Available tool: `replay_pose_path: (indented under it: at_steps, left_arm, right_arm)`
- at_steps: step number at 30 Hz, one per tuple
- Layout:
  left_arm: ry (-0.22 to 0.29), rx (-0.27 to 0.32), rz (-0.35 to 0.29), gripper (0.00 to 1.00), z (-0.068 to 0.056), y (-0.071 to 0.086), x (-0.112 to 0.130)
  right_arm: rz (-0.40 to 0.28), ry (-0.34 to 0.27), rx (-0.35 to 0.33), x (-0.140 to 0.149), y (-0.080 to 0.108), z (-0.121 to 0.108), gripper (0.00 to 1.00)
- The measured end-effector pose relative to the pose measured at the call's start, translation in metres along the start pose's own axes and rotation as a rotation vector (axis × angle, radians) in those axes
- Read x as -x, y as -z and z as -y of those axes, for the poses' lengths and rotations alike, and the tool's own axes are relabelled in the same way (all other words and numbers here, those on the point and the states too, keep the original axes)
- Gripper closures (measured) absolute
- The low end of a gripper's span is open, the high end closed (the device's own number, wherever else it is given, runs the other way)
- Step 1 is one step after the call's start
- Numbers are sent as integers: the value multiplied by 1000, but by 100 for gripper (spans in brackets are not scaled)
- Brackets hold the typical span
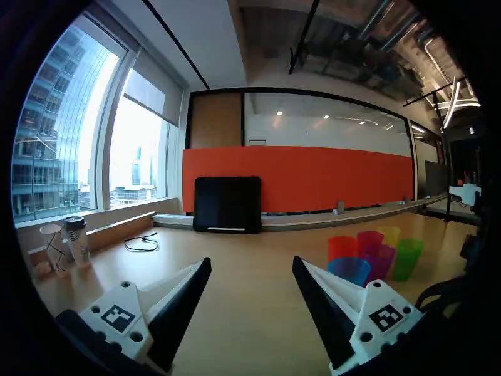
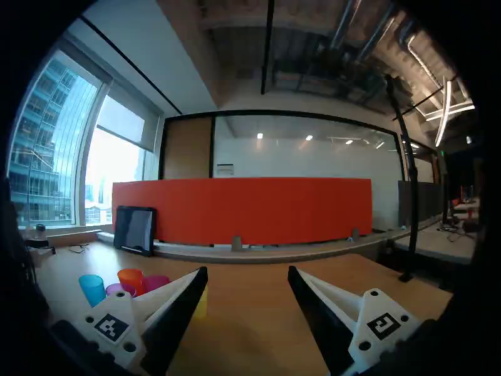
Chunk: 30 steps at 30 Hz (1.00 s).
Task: Pour water
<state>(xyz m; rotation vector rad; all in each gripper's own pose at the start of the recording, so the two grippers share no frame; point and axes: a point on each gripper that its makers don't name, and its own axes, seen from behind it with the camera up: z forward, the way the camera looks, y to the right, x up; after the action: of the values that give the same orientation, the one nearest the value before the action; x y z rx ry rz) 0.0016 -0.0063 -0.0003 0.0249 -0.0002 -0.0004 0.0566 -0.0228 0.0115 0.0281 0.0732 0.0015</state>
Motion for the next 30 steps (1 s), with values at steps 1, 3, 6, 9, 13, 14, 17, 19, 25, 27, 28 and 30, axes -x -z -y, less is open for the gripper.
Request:
replay_pose_path:
  at_steps: [1,3,6,9,13,14,17,19,25,27,28,30]
  left_arm:
    - [0,0,0,4,0,0,0]
    - [0,0,0,4,0,0,0]
    - [0,0,0,4,0,0,0]
    - [0,0,0,4,0,0,0]
    - [0,0,0,4,0,0,0]
    - [0,0,0,4,0,0,0]
    - [0,0,0,4,0,0,0]
    - [0,0,0,4,0,0,0]
    - [0,0,0,4,0,0,0]
    - [0,0,0,4,0,0,0]
    - [0,0,0,4,0,0,0]
    - [0,0,0,4,0,0,0]
  right_arm:
    - [0,5,2,2,0,-1,1]
    - [0,14,6,7,0,-2,1]
    - [2,24,10,14,1,-6,1]
    - [13,21,20,21,3,-11,1]
    - [23,8,27,30,6,-14,1]
    - [25,5,28,32,7,-15,1]
    - [25,-2,25,36,9,-15,1]
    - [24,-6,24,38,11,-15,1]
    - [26,-16,27,43,12,-19,1]
    - [35,-19,28,45,12,-20,1]
    - [41,-20,29,47,11,-21,1]
    - [51,-19,30,50,11,-22,1]
